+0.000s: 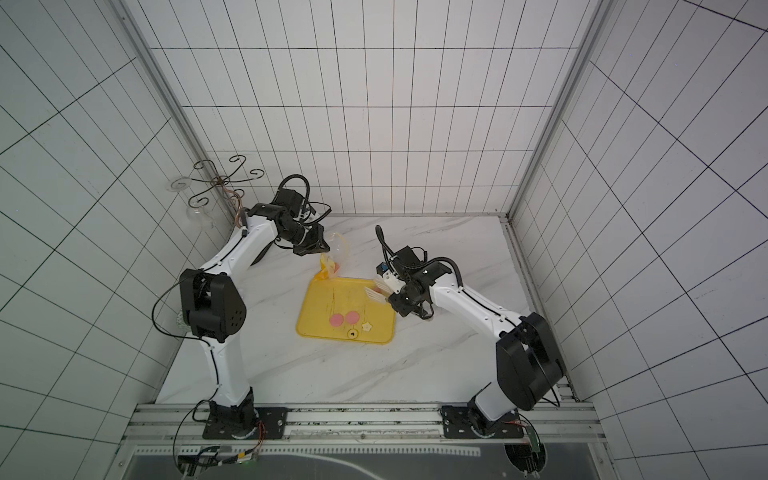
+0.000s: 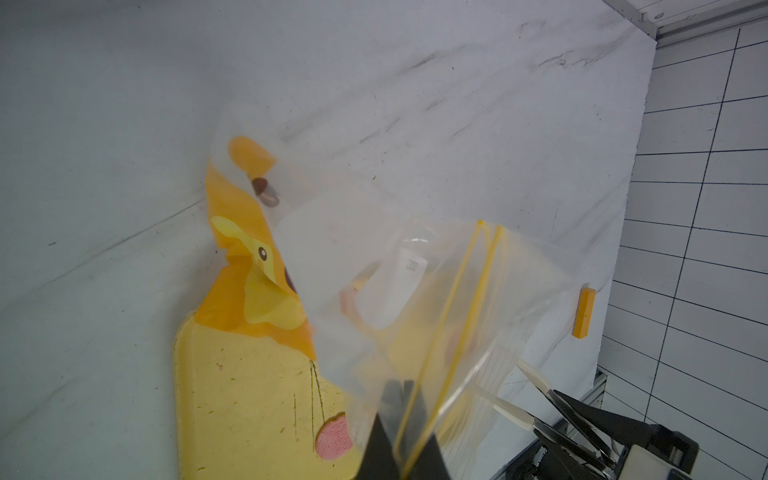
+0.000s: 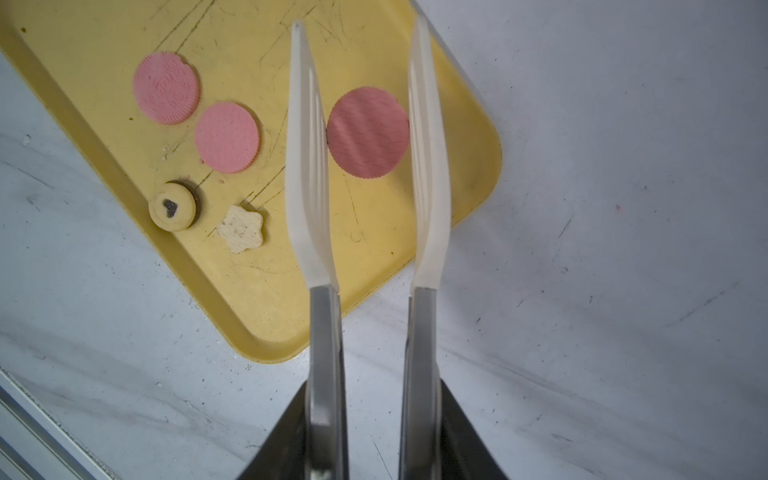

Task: Put the cookies into a resealable bag to prevent moisture
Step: Pick up the cookie from the tray, then place the cookie in the ziploc bag.

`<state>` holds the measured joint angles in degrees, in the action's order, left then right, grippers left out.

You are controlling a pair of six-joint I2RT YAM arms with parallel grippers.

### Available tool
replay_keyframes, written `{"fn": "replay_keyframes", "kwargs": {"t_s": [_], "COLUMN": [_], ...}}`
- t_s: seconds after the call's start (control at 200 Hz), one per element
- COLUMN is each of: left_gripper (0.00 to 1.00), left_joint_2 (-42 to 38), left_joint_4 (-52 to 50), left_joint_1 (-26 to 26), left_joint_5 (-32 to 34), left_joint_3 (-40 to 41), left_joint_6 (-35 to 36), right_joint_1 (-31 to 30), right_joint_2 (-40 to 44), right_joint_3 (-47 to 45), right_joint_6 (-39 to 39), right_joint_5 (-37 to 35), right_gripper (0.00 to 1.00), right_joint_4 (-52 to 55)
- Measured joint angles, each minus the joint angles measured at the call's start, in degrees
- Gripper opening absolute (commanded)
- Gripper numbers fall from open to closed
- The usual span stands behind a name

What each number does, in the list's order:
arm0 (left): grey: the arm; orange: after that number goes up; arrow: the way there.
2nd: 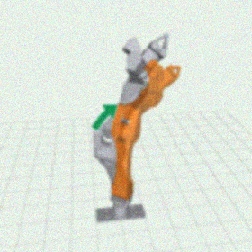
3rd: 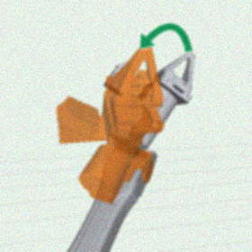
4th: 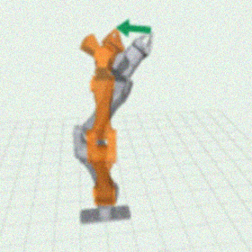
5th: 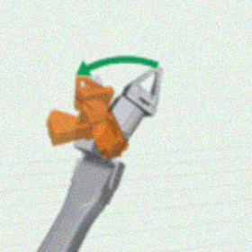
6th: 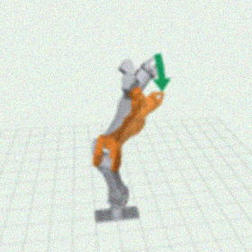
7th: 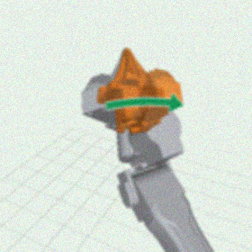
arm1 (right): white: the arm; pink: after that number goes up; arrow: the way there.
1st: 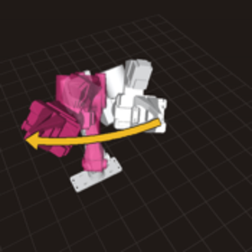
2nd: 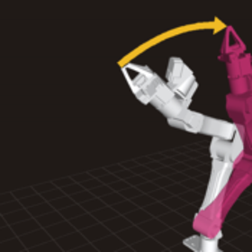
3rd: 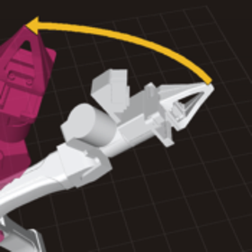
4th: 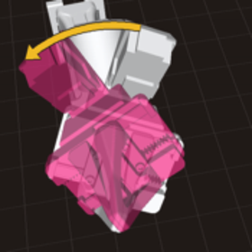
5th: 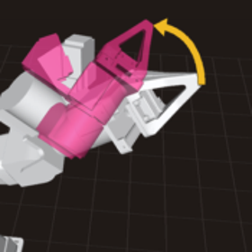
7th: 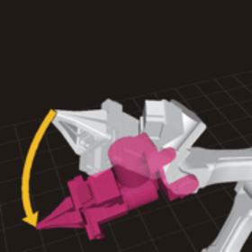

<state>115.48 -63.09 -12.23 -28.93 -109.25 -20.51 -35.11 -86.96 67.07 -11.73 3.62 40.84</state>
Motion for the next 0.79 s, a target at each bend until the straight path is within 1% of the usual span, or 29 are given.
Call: {"fn": "replay_keyframes", "kwargs": {"t_s": [0.2,0.405,0.62,0.795], "left_gripper": [0.0,0.0,0.0,0.0], "left_joint_2": [0.0,0.0,0.0,0.0], "left_joint_4": [0.0,-0.2,-0.2,-0.7], "left_joint_1": [0.0,-0.2,-0.7,-0.7], "left_joint_5": [0.0,0.0,0.0,0.0], "left_joint_3": [0.0,0.0,0.0,0.0], "left_joint_6": [0.0,0.0,0.0,0.0], "right_joint_1": [0.3,0.3,0.3,0.3], "right_joint_2": [3.7,3.5,-1.5,-7.1], "right_joint_3": [1.8,11.5,21.5,23.4], "right_joint_6": [0.6,1.4,1.6,1.5], "right_joint_5": [1.3,4.1,8.3,10.7], "right_gripper": [0.42,0.42,0.42,0.42], "right_joint_4": [-0.3,-1.9,-6.2,-7.6]}}
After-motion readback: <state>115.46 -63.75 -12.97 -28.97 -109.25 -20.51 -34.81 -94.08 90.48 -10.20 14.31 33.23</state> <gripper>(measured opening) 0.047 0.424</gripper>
